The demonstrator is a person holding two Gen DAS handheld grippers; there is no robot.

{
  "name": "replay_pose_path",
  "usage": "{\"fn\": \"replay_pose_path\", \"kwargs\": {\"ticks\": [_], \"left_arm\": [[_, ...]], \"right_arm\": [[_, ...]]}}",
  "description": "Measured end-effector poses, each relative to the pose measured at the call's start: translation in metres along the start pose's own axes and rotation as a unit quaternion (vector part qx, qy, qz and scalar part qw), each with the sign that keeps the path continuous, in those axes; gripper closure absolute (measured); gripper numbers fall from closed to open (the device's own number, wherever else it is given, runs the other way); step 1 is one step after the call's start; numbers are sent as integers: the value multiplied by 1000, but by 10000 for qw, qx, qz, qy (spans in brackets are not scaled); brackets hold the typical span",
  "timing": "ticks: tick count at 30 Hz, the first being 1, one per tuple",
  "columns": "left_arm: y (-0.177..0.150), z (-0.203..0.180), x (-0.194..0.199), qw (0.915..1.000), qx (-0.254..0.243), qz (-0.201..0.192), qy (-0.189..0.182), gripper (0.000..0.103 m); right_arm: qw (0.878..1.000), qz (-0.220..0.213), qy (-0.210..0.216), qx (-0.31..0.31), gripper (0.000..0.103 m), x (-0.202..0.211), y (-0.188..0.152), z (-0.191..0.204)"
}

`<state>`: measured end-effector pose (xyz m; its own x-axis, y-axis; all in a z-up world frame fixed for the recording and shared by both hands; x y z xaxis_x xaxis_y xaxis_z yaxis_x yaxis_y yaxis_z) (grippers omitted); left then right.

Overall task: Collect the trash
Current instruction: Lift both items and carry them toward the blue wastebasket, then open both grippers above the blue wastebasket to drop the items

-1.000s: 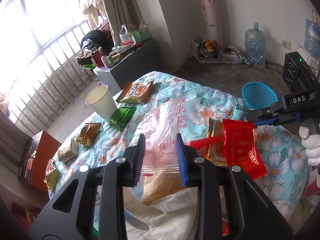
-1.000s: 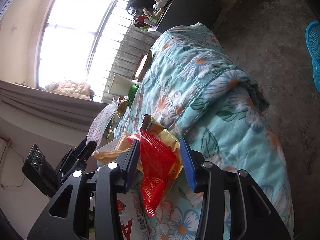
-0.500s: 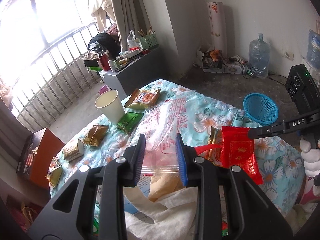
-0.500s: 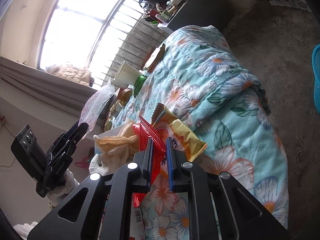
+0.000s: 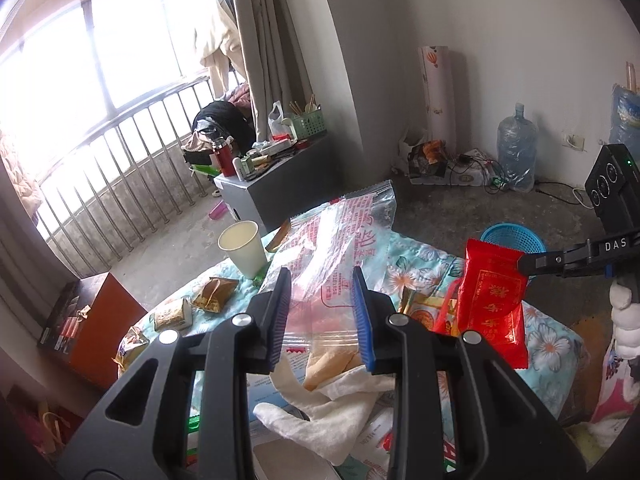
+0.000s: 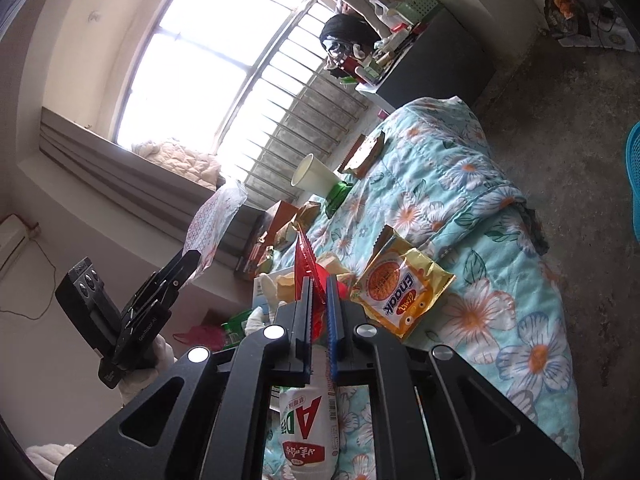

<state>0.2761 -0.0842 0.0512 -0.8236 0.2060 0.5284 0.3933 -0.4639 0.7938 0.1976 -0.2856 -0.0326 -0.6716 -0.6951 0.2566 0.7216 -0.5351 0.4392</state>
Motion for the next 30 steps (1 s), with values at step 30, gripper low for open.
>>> {"fn": "replay_pose_path", "kwargs": {"ticks": [30], "left_arm": [[78,-420,-132,9375,-830,1263,-3134,75]], "right_arm": [[9409,-2630,-1623,-1390,96,266,75,-242]]}}
Point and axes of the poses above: each gripper's, at about its wrist camera, not at the fingertips, and x roughly against the way its jaws point, z to its left, y to its top, the point moved 10 cm from there along -x, roughly the way its jaws point, and after that the axes turned 7 degrees about y, right-handed, at the moved point
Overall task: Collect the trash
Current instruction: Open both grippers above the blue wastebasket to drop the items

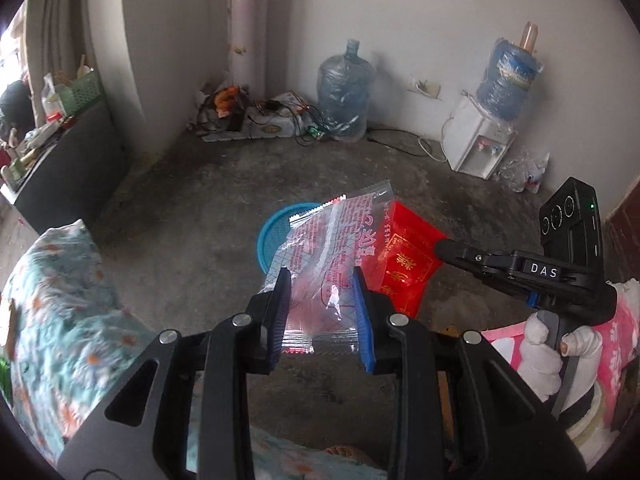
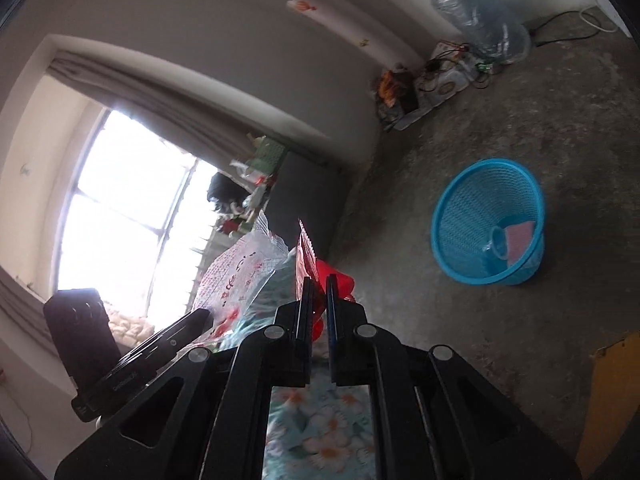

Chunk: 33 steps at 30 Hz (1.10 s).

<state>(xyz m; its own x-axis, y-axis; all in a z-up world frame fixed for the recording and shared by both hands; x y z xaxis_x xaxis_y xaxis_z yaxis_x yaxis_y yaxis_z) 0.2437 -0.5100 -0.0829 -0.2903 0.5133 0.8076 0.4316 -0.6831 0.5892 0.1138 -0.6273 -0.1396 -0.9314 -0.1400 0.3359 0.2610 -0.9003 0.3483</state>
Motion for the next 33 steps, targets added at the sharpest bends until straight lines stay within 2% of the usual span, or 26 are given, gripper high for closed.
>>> {"fn": "replay_pose_path", "kwargs": {"ticks": [4,7,8,9,10,11,12,13,15,18,23,27,31,33], "left_arm": [[17,-27,-76,9995,-4,302,-38,75],[31,-36,-131,9990,68,436,69,72],[35,-38,-143,9989,108,431,134,69],[39,-36,-160,9987,187,422,199,59],[42,-34,-171,9985,262,414,223,54],[44,-30,-184,9979,384,412,313,41],[45,-25,-191,9973,480,411,379,35],[45,-21,-196,9966,603,393,411,35],[44,-15,-202,9945,871,436,387,35],[42,-9,-196,9932,1061,442,178,35],[47,-2,-164,9961,860,127,129,34],[51,0,-119,9958,912,-116,0,34],[47,6,-65,9955,864,-356,-123,34],[42,10,-33,9959,738,-514,-123,33]], "right_arm": [[9982,-95,-530,-245,96,-24,27,-55],[9950,-87,-907,-400,96,-50,43,-94],[9936,-75,-1034,-446,93,-59,49,-106],[9911,-95,-1217,-522,92,-67,54,-121],[9890,-123,-1346,-603,91,-74,58,-134],[9870,-148,-1452,-671,76,-80,61,-147],[9845,-197,-1589,-722,54,-83,65,-159],[9805,-276,-1783,-773,50,-87,66,-174],[9766,-250,-1949,-869,50,-90,64,-191],[9784,-280,-1861,-852,50,-90,58,-198],[9808,-395,-1796,-648,50,-73,49,-187],[9829,-542,-1712,-399,50,-53,45,-161],[9834,-684,-1675,99,50,-35,37,-118],[9837,-722,-1609,354,45,-28,31,-92]]}}
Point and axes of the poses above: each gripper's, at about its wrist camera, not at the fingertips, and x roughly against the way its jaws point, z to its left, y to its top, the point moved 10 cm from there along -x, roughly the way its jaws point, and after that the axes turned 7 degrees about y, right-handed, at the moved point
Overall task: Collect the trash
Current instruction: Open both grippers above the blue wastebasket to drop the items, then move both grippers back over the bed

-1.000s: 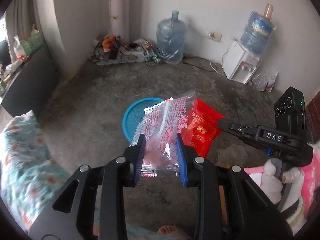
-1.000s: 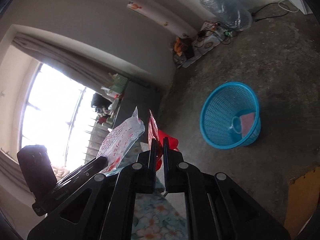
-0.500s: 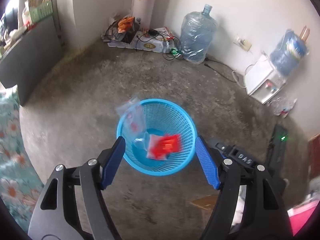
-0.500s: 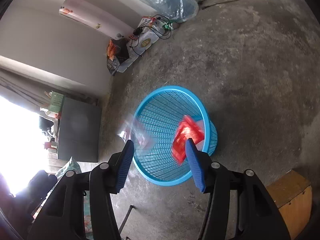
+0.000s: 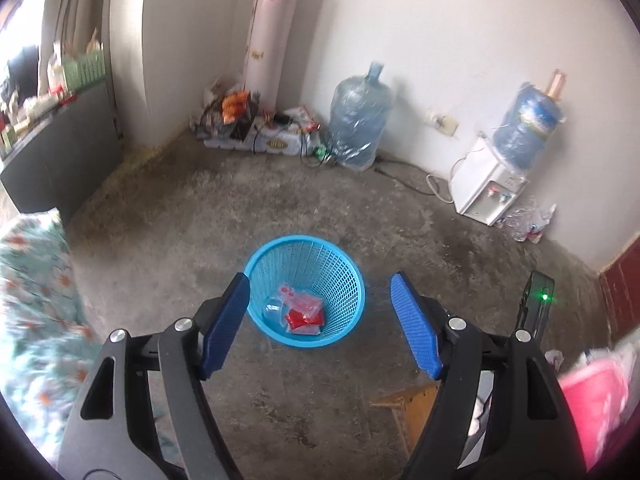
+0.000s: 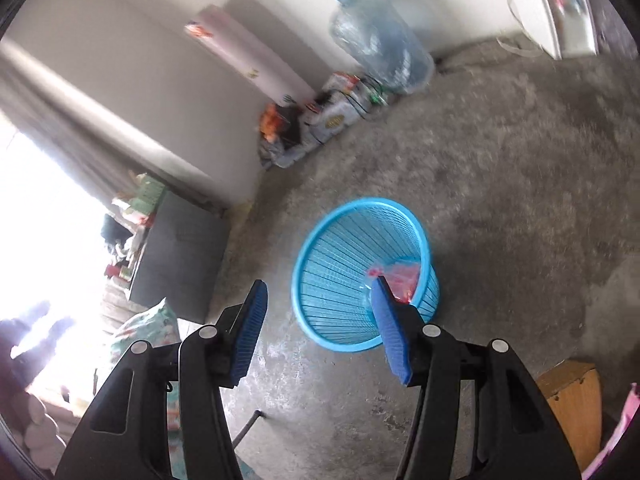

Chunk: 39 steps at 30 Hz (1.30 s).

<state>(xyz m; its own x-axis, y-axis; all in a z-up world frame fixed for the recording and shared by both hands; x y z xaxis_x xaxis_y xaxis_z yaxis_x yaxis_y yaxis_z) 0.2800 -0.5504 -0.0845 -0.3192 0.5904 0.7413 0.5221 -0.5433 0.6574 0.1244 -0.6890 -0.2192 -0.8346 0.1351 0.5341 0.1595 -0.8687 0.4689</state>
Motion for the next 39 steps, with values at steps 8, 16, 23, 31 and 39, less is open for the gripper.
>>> {"fn": "replay_pose_path", "kwargs": {"ticks": [8,16,23,31,39], "left_arm": [[-28,50,166,9959,31,-893,170,20],[-96,134,326,9754,934,-1793,877,19],[-184,197,429,9387,1727,-2275,1930,19],[-269,242,481,9092,2263,-2313,2619,18],[-308,243,448,9179,2558,-1998,2282,19]], "right_arm": [[9885,-371,384,1417,28,71,-35,126],[9466,-732,524,3097,7,129,-98,241],[9222,-279,1274,3640,7,160,-139,303],[9115,960,2324,3254,7,154,-197,355],[9180,1870,2315,2621,13,123,-242,349]]}}
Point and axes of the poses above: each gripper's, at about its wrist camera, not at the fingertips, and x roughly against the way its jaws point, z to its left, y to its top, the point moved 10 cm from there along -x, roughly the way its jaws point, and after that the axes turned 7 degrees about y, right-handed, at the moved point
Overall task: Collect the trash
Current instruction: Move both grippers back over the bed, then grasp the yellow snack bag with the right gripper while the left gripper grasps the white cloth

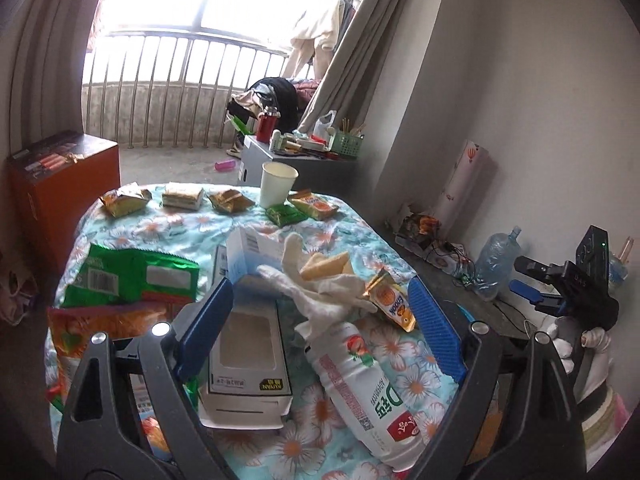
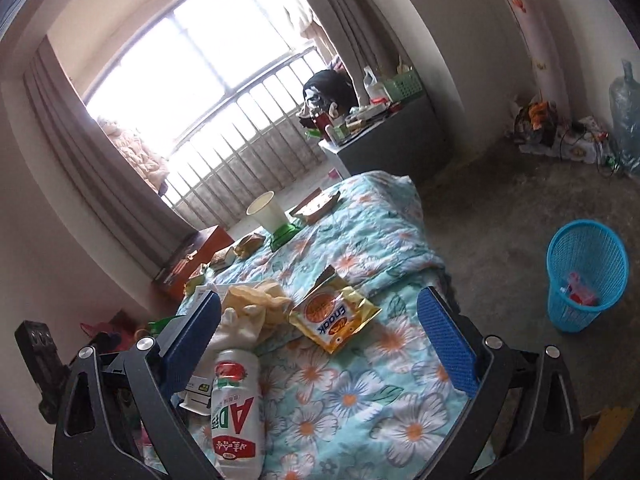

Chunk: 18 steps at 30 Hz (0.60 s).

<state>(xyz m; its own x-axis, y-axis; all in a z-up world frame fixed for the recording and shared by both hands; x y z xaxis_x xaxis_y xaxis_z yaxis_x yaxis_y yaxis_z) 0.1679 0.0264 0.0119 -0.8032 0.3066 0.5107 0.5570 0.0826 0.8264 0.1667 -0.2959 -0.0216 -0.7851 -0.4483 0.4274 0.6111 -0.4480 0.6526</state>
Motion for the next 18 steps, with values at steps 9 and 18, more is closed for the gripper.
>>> {"fn": "replay_pose_path", "kwargs": {"ticks": [9,18], "left_arm": [[-27,-13,-50,9988,-83,472,-97,41],[-36,1,-95,9939,455,991,-146,55]], "right_arm": [[9920,710,289,-1008,28,-53,-31,-24],[9717,1163,327,-2028,40,-107,-53,-59]]}}
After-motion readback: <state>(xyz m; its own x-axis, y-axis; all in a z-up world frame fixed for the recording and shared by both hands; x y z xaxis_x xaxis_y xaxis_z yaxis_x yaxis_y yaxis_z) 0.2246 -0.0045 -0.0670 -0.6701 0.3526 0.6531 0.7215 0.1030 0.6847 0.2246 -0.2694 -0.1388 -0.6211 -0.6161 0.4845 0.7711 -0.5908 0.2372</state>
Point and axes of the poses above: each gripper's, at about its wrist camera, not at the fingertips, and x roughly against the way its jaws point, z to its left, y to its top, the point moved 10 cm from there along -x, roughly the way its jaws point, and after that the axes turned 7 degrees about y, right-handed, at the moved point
